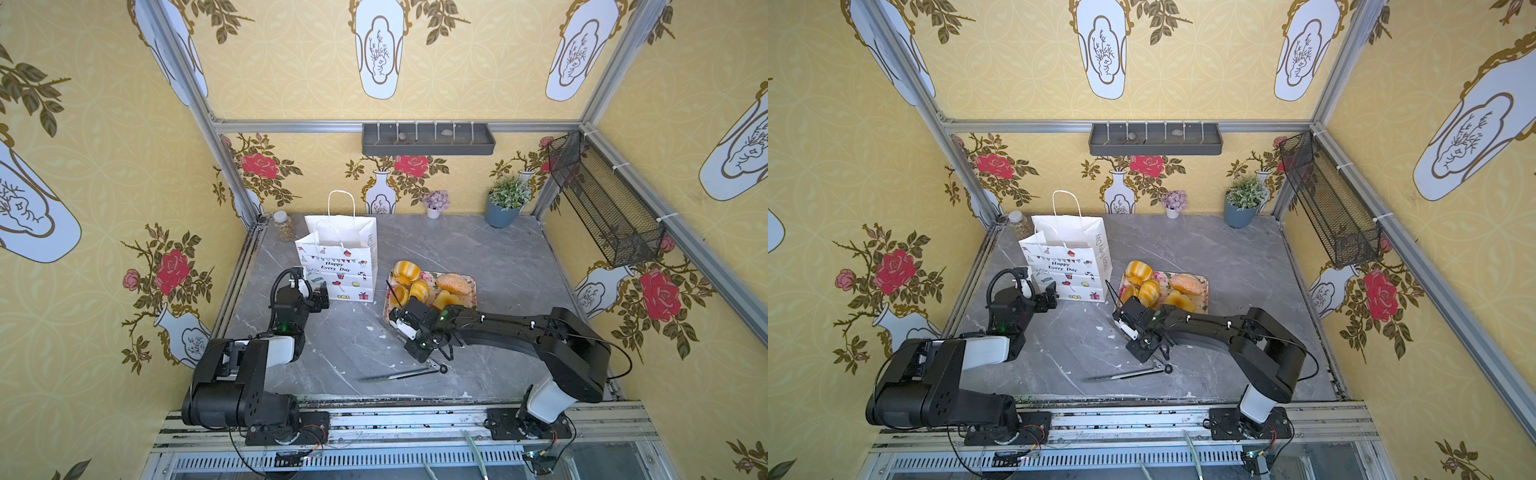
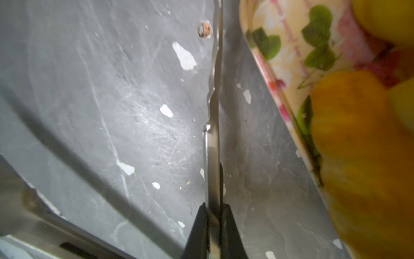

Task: Pack bread into a paper bag
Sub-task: Pick up the clamp from the center of the board, then place the clamp at the center of the board.

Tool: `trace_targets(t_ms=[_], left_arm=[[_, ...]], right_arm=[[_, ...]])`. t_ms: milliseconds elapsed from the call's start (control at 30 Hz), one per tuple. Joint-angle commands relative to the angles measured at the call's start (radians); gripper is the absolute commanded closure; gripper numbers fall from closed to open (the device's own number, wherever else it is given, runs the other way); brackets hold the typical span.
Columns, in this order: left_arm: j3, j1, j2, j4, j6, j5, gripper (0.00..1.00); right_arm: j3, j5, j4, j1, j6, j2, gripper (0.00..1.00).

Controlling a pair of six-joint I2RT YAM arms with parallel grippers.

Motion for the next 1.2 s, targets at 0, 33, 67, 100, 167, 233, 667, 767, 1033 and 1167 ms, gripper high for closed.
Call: trace_targets(t_ms=[0, 33, 67, 100, 167, 233, 667, 767, 1033, 1167], left_arm=[[-0.004, 0.002, -0.001, 0.022, -0.002, -0.004, 0.01], [-0.004, 0.002, -0.002, 0.022, -0.001, -0.004, 0.01], [-0.004, 0.002, -0.002, 0.022, -0.002, -0.004, 0.01], [-0.004, 0.002, -0.002, 0.022, -0.001, -0.004, 0.01], [-0.005, 0.001, -0.002, 0.023, -0.002, -0.004, 0.01], [-0.004, 0.001, -0.002, 0.022, -0.002, -0.004, 0.01], [-0.003, 0.001, -0.002, 0.022, -0.002, -0.004, 0.01], [-0.004, 0.001, -0.002, 0.022, -0.002, -0.004, 0.01], [-0.005, 0.002, -0.002, 0.022, -0.002, -0.004, 0.01], [-0.005, 0.001, -0.002, 0.022, -0.001, -0.004, 0.01]], right_arm=[[0.022, -0.02, -0.044, -0.008, 0.021, -0.08, 1.0], [0.029, -0.014, -0.063, -0.014, 0.029, -0.122, 1.0], [0.033, -0.007, -0.076, -0.021, 0.035, -0.157, 1.0], [0.039, 0.005, -0.093, -0.036, 0.046, -0.206, 1.0], [0.045, 0.025, -0.121, -0.085, 0.065, -0.292, 1.0], [0.052, 0.06, -0.163, -0.177, 0.089, -0.377, 1.0], [0.017, 0.426, -0.235, -0.755, 0.211, -0.55, 1.0], [-0.016, 0.364, -0.203, -0.938, 0.236, -0.518, 1.0], [-0.1, 0.214, -0.081, -1.166, 0.294, -0.339, 1.0], [-0.123, 0.105, 0.059, -1.165, 0.292, -0.234, 1.0]])
